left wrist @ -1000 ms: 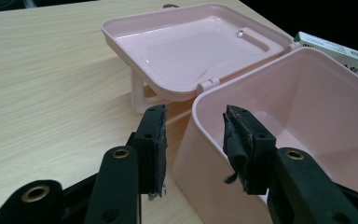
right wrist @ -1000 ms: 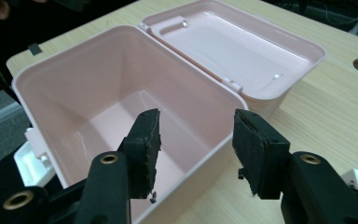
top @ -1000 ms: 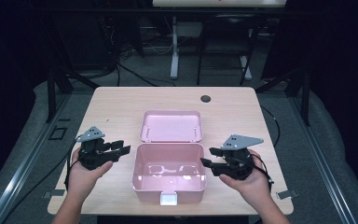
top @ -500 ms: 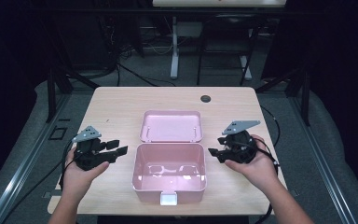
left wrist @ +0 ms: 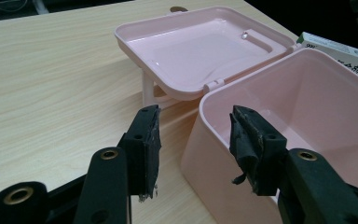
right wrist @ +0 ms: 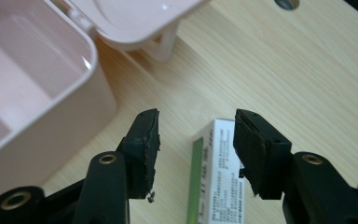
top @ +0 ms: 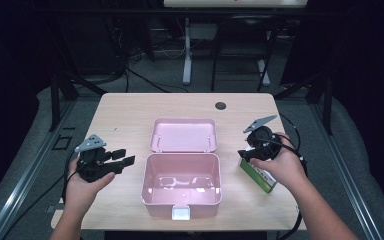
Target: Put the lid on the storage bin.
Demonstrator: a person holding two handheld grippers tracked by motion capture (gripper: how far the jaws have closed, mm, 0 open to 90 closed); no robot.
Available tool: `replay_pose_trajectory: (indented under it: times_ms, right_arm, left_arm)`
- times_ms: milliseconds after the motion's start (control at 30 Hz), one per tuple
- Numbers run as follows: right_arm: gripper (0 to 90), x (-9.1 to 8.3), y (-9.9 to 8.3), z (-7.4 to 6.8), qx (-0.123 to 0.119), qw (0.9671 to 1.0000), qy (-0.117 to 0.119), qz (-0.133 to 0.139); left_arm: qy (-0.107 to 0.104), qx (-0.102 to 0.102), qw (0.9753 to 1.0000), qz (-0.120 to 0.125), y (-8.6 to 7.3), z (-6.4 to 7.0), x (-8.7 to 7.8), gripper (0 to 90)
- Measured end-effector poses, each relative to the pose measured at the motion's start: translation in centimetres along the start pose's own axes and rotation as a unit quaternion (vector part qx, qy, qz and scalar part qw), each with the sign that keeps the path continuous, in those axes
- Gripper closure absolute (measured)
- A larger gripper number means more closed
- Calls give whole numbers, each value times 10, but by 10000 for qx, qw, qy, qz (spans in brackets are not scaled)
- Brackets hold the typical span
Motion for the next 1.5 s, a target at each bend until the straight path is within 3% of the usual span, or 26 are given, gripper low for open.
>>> replay_pose_trajectory:
  times_ms: [300,733,1033,1400,1500]
  right_arm:
    - [496,14,-11,20,131,9970,41,-756]
    - [488,29,-27,30,204,9865,57,-1622]
    - [480,34,-38,36,387,9772,194,-2078]
    - [485,35,-47,38,511,9705,285,-2341]
    - [497,36,-49,36,515,9672,346,-2463]
  left_arm:
    - [17,-27,10000,41,1,-2,-2,526]
    - [35,-47,10000,37,0,-5,-4,526]
    - [25,-86,10000,42,0,-5,-4,523]
    - [42,-121,9999,13,-1,-7,-4,520]
    - [43,-112,9999,-3,-2,-8,-4,520]
Point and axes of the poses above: each handheld gripper's, and its own axes: x roughly forward along the jaws, y roughly out of its top, z roughly to its right, the point moved 8 cm from there along x, roughly forward along the jaws, and after that the axes turned 7 degrees about z, right-handed, at the moved point
